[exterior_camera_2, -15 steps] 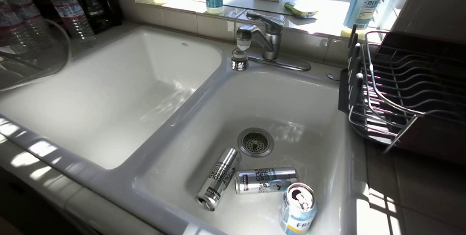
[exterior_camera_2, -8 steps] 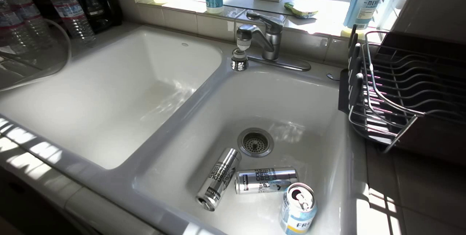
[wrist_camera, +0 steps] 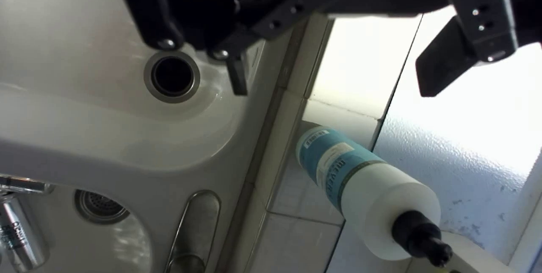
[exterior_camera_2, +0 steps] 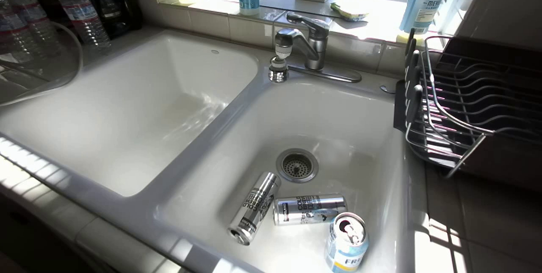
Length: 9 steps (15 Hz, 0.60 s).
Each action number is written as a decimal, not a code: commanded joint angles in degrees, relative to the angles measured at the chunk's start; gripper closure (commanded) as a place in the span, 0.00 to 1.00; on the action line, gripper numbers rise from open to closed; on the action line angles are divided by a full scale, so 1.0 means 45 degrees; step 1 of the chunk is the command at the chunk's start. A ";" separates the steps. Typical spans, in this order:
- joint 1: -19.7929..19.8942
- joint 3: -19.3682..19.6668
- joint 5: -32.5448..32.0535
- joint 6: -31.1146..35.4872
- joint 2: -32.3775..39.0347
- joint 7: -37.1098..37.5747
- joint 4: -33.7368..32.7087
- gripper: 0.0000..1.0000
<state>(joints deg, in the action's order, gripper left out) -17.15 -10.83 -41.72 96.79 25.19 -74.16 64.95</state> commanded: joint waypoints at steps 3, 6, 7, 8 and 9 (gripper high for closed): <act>-0.0053 -0.0211 0.1242 0.0135 -0.2155 0.4034 0.2359 0.00; -0.0072 -0.0252 0.1346 0.0510 -0.3254 0.6514 0.3645 0.00; -0.0070 -0.0245 0.1347 0.0607 -0.3627 0.7312 0.4100 0.00; -0.0063 -0.0231 0.1265 0.0741 -0.4038 0.7987 0.4635 0.00; -0.0049 -0.0236 0.1223 0.0870 -0.4387 0.8477 0.5047 0.00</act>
<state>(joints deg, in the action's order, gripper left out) -17.84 -12.07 -37.15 97.37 12.48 -43.91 77.99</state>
